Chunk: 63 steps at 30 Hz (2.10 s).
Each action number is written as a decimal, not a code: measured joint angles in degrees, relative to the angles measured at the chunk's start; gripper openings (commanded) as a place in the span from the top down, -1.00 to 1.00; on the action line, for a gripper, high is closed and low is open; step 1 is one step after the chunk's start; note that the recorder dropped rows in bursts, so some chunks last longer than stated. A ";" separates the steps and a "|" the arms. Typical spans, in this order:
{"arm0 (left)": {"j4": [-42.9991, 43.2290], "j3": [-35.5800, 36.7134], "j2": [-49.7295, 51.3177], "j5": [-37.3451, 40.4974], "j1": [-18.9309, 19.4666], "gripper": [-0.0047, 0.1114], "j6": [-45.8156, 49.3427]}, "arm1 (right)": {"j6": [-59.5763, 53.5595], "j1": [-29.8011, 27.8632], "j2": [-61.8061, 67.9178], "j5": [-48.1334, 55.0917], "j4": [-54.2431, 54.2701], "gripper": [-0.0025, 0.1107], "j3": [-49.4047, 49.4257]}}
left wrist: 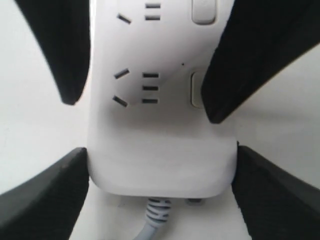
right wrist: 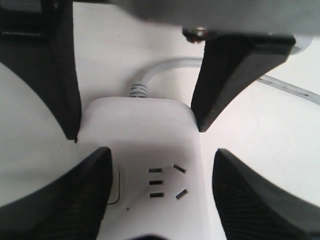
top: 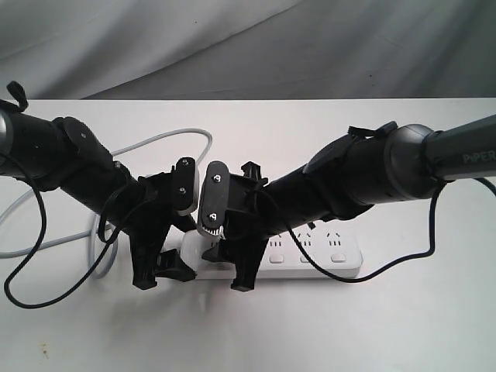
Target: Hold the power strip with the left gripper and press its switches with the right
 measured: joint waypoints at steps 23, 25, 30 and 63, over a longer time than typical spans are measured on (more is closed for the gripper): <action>0.00 0.00 0.00 0.00 0.00 -0.27 0.00 | 0.23 0.00 1.34 0.11 0.19 -0.02 -0.49; 0.00 0.00 0.00 0.00 0.00 -0.27 0.00 | 0.23 0.00 1.34 -0.21 0.19 -0.02 0.12; 0.00 0.00 0.00 0.00 0.00 -0.27 0.00 | 0.33 0.00 0.91 -0.84 0.45 -0.02 1.36; 0.00 0.00 0.00 0.00 0.00 -0.27 0.00 | -0.03 -2.37 -6.83 -4.18 -2.01 -0.02 6.84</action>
